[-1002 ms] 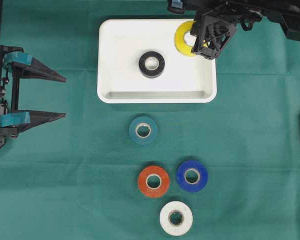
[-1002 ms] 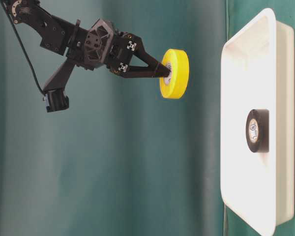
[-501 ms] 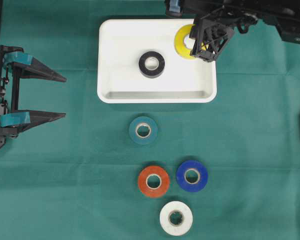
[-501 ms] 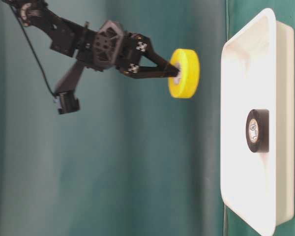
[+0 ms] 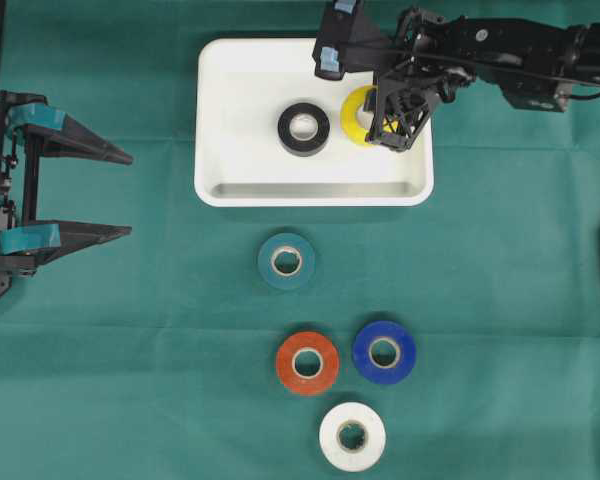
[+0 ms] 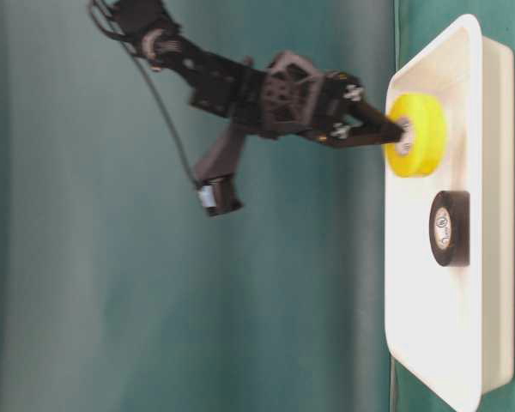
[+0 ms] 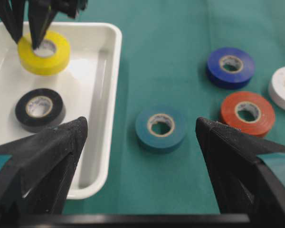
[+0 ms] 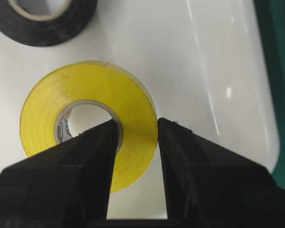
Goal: Pick up the tape from a random location and place it into the white case.
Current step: 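Lower the yellow roll into the tray beside the black roll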
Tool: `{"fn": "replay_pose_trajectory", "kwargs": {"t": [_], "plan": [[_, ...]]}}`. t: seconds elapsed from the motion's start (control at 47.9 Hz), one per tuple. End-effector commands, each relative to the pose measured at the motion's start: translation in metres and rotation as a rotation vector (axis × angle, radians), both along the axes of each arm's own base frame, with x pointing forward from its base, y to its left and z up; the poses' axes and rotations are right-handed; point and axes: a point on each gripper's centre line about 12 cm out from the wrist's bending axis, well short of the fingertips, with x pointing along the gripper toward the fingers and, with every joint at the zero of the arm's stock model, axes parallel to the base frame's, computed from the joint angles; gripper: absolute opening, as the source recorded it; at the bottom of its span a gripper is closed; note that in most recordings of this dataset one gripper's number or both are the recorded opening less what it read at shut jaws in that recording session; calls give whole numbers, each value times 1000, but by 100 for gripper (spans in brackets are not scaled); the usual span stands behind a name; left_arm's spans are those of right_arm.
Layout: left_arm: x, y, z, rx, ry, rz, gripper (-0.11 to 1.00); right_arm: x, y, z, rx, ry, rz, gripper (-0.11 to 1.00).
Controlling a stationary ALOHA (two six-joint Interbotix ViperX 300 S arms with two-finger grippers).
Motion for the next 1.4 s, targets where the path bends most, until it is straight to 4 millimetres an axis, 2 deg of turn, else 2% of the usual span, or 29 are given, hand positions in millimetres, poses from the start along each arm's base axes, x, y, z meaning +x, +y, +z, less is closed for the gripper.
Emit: {"fn": "replay_pose_trajectory", "kwargs": {"t": [0.0, 0.146, 1.023, 1.065, 1.19, 1.253, 1.294, 1.378], "plan": [[2, 0, 5, -4, -12, -1, 95, 0, -7, 1, -10, -26, -12, 30], [2, 0, 5, -4, -12, -1, 95, -3, -9, -6, -7, -26, -19, 30], [2, -1, 6, -2, -17, -2, 95, -1, -9, -4, -7, -45, -21, 30], [2, 0, 6, -2, -17, -1, 95, -1, -9, -4, -6, -42, -20, 36], [2, 0, 6, -4, -17, -1, 95, -1, -9, -4, -13, -40, -14, 73], [2, -1, 6, -4, -17, -2, 95, -1, -10, -4, -17, -38, -11, 86], [2, 0, 6, -4, -17, -1, 95, -1, -10, -4, -16, -37, -11, 92], [2, 0, 6, -4, -17, -1, 95, -1, -10, -3, -17, -40, -13, 89]]}}
